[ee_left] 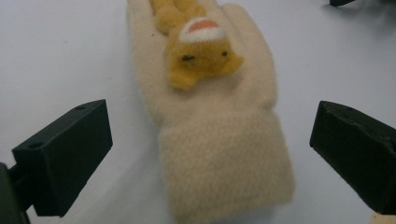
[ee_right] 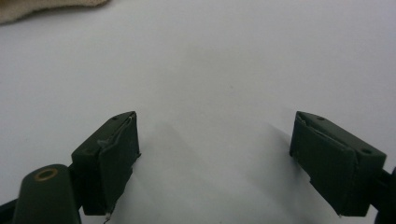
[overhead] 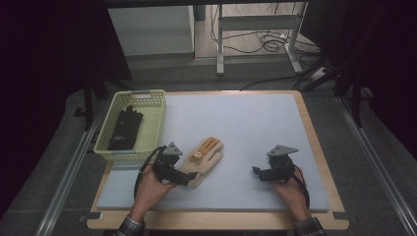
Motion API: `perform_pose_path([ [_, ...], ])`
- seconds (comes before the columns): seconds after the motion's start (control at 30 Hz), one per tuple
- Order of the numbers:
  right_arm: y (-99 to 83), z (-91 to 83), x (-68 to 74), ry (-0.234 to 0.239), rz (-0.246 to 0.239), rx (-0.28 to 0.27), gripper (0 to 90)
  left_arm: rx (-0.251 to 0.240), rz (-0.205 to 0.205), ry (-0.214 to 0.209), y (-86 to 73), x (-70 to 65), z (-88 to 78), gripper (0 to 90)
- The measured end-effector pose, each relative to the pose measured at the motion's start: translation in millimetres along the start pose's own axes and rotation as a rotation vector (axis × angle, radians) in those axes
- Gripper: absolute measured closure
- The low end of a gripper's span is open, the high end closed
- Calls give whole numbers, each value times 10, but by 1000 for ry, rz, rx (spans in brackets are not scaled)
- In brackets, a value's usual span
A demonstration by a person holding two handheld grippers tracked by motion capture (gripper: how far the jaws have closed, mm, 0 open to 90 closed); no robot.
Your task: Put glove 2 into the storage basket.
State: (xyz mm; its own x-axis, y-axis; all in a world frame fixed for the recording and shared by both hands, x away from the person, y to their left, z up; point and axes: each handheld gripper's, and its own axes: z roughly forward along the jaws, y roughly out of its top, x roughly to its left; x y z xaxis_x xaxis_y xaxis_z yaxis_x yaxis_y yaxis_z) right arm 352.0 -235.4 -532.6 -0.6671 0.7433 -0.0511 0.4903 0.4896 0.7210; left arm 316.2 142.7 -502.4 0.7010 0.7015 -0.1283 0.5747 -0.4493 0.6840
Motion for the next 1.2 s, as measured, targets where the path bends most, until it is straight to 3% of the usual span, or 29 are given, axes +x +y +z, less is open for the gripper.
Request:
perform_pose_path([
  [0.5, -1, 0, 0, 0, -1, 0, 152, 89, 10, 50, 192, -65, 465, 0],
  [0.57, -1, 0, 0, -1, -1, 0, 152, 108, 7, 40, 193, -66, 546, 0],
  [0.67, -1, 0, 0, 0, -1, 0, 152, 132, 24, 42, 182, -113, 612, 0],
  [0.77, -1, 0, 1, -1, -1, 0, 152, 146, 42, 73, 171, -153, 650, 0],
  [0.87, -1, 0, 1, -1, -1, 0, 152, 148, 31, 82, 182, -154, 650, 10],
  [0.97, -1, 0, 1, -1, -1, 0, 152, 145, 19, 98, 196, -142, 617, 74],
  [1.03, -1, 0, 1, -1, -2, 0, 152, 147, 17, 99, 201, -127, 592, 187],
  [1.07, -1, 0, 1, -1, -2, 0, 152, 145, 14, 102, 202, -132, 587, 187],
  [1.13, -1, 0, 1, -1, -1, 0, 152, 151, 13, 101, 212, -152, 563, 326],
  [1.17, -1, 0, 1, -2, -2, 0, 152, 158, 15, 99, 219, -164, 552, 326],
  [1.2, -1, 0, 2, -2, -3, -1, 153, 161, 13, 101, 225, -181, 548, 416],
])
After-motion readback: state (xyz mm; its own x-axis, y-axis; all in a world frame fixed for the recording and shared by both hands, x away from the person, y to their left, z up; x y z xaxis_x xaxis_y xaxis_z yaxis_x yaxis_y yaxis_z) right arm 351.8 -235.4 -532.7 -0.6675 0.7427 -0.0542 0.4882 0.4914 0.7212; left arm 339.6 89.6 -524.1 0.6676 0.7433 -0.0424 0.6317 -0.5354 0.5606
